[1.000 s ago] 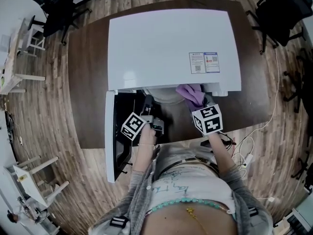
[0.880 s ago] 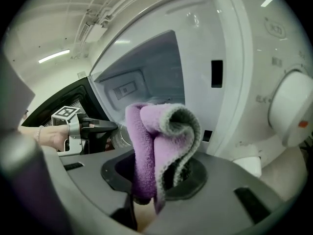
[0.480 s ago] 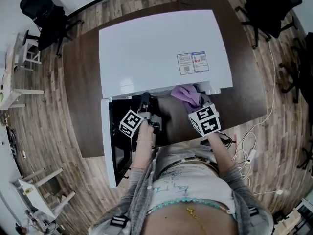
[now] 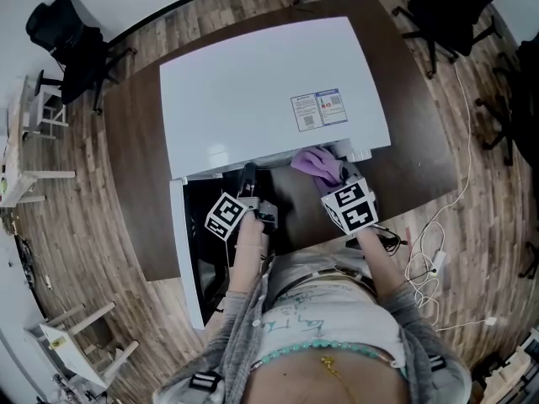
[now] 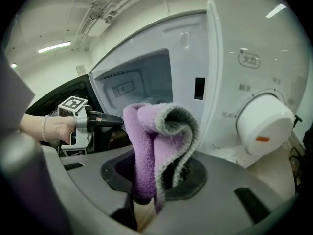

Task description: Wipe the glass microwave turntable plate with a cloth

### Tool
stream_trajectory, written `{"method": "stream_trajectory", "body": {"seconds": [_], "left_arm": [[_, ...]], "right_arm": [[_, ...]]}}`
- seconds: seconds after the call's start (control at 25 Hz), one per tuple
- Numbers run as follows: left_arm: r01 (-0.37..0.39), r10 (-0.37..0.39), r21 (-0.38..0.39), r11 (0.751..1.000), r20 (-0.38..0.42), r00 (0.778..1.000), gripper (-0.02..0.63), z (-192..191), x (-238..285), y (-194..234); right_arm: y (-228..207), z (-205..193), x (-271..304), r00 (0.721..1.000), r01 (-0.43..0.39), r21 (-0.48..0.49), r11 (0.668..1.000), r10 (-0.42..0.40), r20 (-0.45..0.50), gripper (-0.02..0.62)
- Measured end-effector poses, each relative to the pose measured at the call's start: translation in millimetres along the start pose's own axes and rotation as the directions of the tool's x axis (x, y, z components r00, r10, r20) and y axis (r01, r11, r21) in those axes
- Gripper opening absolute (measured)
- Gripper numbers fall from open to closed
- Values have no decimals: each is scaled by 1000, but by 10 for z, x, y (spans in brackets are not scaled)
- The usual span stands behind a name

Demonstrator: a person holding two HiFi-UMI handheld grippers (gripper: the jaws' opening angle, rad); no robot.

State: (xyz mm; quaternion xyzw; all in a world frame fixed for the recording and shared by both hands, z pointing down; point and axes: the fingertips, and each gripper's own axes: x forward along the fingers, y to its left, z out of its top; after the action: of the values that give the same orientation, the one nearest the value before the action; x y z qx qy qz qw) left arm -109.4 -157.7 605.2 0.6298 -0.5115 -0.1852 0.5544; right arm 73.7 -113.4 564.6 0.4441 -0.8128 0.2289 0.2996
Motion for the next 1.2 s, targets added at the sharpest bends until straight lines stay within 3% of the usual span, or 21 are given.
{"method": "stream_trajectory", "body": {"seconds": [0.12,0.24,0.32,0.52,0.72,0.92,1.2], "left_arm": [[-40,51,187,982,-56,997,57,-26,2,-29],[-96,146,429,898,-86,985,106,-43,-11,-49],[-105,176,523,846,-88,980,134,-60,-17,-90],[-109,206,625,773,-84,975,149,-81,-105,-138],[-53,170,710,702,-95,981,148,-172,-232,-327],[44,117,757,652,-158,981,47,-406,-356,-523],[122,81,805,581,-206,975,12,-625,-463,-693]], "right_arm": [[-4,-4,-4,1000,3,1,1000,-3,-5,124],[0,6,-13,1000,0,3,1000,0,-1,124],[7,3,-21,1000,-2,5,1000,2,0,124],[57,10,-55,1000,-10,5,1000,10,4,124],[86,3,-53,1000,-15,5,1000,15,14,124],[185,24,-72,999,-32,1,999,32,23,124],[388,73,-84,995,-84,22,996,83,56,124]]}}
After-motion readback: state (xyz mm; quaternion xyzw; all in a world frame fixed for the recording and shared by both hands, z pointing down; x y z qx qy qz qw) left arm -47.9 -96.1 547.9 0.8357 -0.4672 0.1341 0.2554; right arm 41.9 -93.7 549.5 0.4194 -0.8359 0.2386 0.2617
